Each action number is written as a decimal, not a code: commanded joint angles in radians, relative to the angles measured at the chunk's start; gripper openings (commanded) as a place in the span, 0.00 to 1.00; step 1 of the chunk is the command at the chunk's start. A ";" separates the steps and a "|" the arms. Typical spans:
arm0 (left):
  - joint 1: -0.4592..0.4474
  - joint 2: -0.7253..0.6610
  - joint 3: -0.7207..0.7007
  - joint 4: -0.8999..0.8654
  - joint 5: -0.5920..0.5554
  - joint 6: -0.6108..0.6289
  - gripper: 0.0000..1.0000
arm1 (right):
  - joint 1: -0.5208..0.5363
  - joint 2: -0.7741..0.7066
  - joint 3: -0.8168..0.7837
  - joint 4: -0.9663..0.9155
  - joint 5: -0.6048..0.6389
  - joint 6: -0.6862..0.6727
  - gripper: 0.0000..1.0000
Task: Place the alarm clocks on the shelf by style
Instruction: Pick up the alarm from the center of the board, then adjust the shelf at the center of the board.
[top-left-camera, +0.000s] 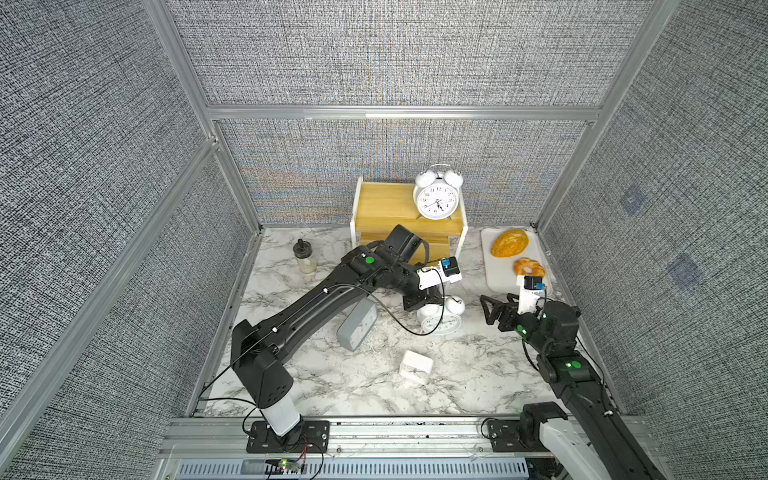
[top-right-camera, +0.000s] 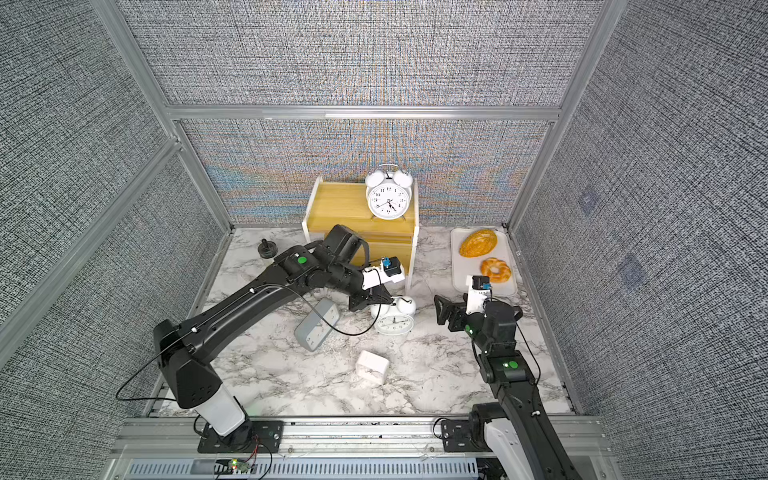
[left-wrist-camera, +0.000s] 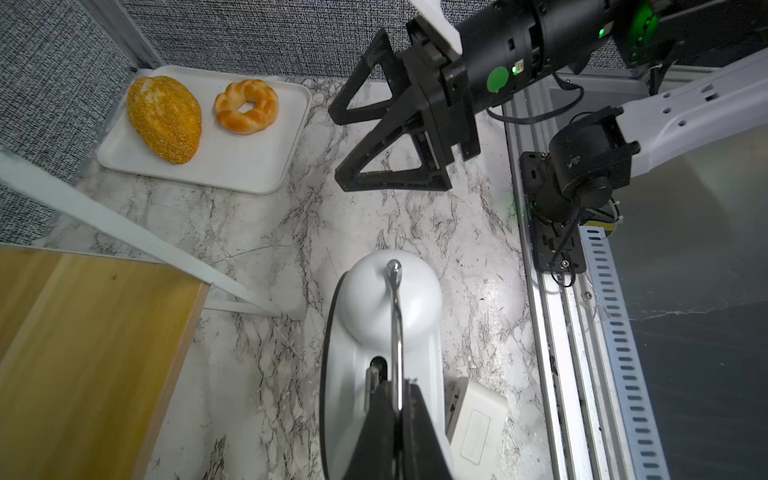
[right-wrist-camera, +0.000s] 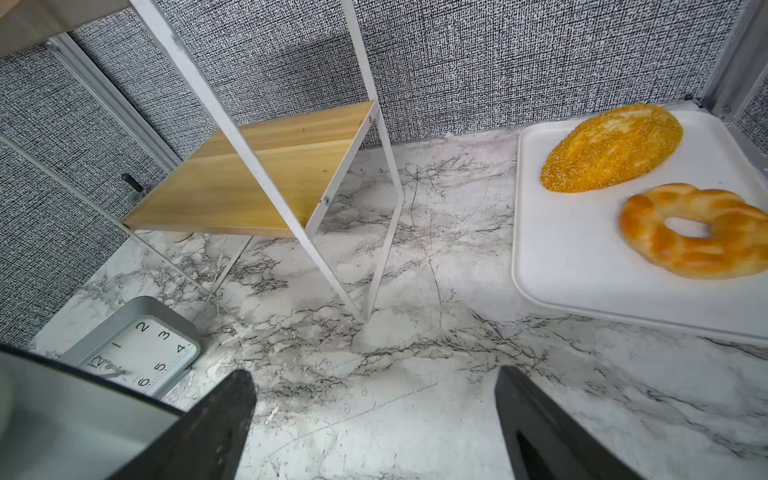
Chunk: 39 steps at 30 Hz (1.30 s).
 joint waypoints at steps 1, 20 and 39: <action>0.005 -0.050 0.004 -0.037 -0.039 -0.021 0.00 | 0.000 0.004 -0.003 0.030 -0.002 0.001 0.95; 0.132 -0.158 0.200 -0.255 -0.121 -0.002 0.00 | 0.005 0.075 -0.002 0.139 -0.150 -0.039 0.95; 0.221 -0.096 0.461 -0.415 -0.088 -0.018 0.00 | 0.262 0.384 0.232 0.333 0.141 -0.284 0.91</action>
